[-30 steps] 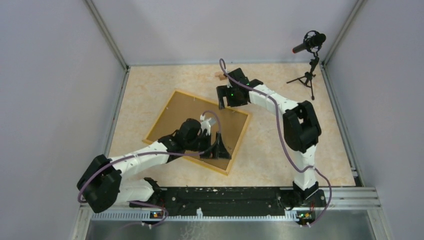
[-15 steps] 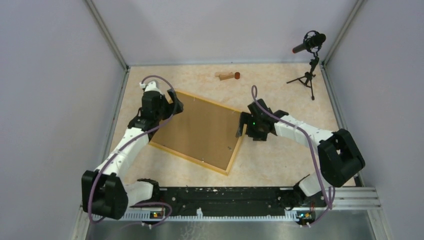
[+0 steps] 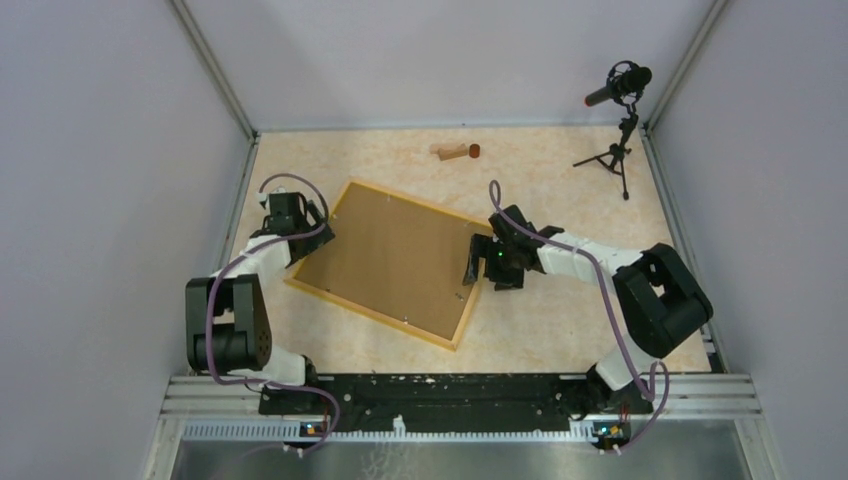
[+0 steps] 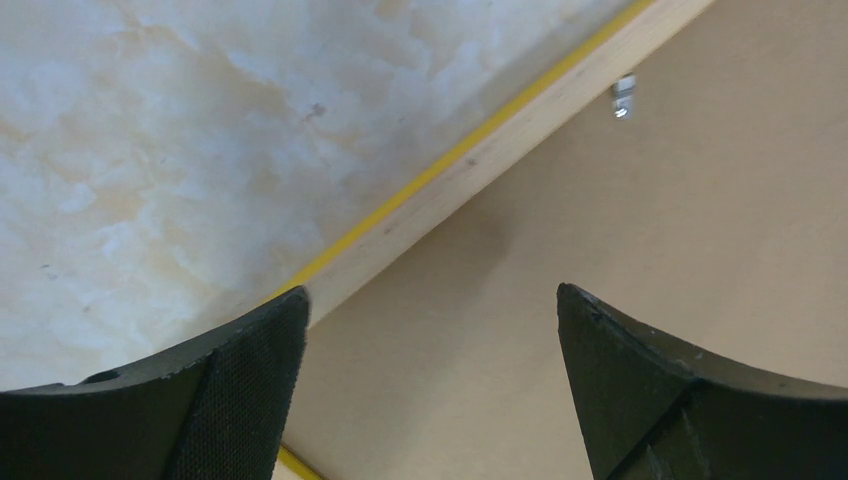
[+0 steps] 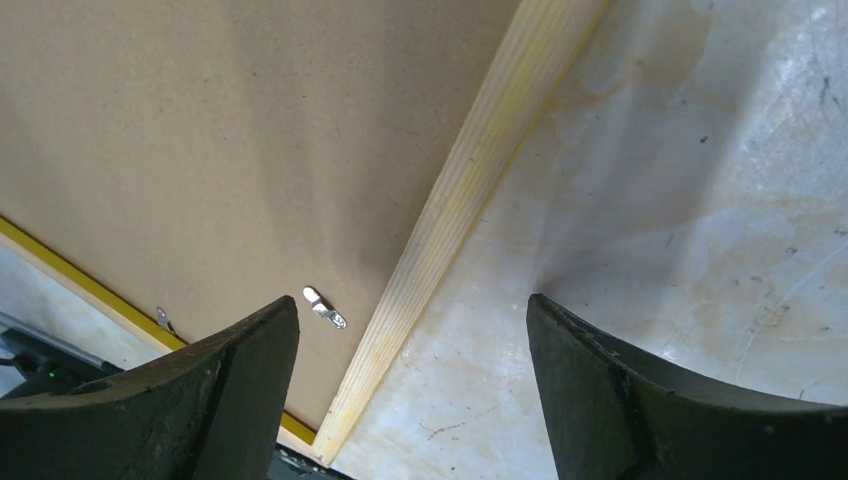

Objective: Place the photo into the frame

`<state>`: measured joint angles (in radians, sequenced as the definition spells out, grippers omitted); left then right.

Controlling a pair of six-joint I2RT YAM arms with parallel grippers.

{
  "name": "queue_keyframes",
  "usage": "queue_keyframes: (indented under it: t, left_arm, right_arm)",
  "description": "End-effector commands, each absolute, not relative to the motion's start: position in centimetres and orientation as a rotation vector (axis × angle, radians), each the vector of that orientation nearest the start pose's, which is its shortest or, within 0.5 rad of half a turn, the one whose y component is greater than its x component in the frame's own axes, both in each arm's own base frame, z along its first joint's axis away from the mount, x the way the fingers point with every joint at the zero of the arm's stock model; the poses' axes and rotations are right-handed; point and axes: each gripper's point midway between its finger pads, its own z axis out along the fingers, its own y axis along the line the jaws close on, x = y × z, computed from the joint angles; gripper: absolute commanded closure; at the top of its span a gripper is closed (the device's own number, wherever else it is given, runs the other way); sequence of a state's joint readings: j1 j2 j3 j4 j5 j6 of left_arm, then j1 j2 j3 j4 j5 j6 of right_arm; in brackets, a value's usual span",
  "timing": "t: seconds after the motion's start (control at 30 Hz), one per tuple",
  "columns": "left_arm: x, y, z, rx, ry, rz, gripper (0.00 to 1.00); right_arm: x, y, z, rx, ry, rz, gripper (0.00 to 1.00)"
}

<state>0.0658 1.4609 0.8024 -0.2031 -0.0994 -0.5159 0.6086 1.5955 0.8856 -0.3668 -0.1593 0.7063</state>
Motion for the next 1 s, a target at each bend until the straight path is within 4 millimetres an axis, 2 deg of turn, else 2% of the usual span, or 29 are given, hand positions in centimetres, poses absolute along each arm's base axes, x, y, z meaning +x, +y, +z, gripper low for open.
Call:
queue_keyframes:
  t: [0.0, 0.2, 0.27, 0.47, 0.53, 0.63, 0.87, 0.97]
  left_arm:
    - [36.2, 3.2, 5.7, -0.708, 2.341, -0.044, 0.02]
    - [35.6, 2.1, 3.7, -0.728, 2.406, -0.142, 0.02]
    - [35.2, 1.0, 3.4, -0.725, 2.439, -0.214, 0.02]
    - [32.0, -2.1, 3.0, -0.709, 2.491, -0.423, 0.02]
    - [31.4, -1.9, 3.1, -0.694, 2.496, -0.403, 0.02]
    - [30.9, -1.6, 3.5, -0.681, 2.488, -0.378, 0.02]
    - [30.4, -0.7, 3.9, -0.682, 2.462, -0.323, 0.02]
    - [30.5, -0.6, 4.0, -0.681, 2.458, -0.32, 0.02]
  right_arm:
    - [26.0, 25.3, 4.6, -0.051, 2.735, 0.609, 0.18]
    - [25.7, 25.1, 4.0, -0.09, 2.752, 0.574, 0.18]
    - [25.7, 24.9, 4.0, -0.094, 2.755, 0.562, 0.18]
    - [25.4, 23.9, 4.4, -0.168, 2.731, 0.523, 0.2]
    - [25.1, 23.9, 4.7, -0.226, 2.709, 0.536, 0.27]
    - [24.8, 22.7, 4.5, -0.274, 2.717, 0.457, 0.32]
    - [23.3, 22.1, 4.2, -0.475, 2.736, 0.41, 0.29]
    - [23.0, 21.7, 4.1, -0.546, 2.734, 0.375, 0.32]
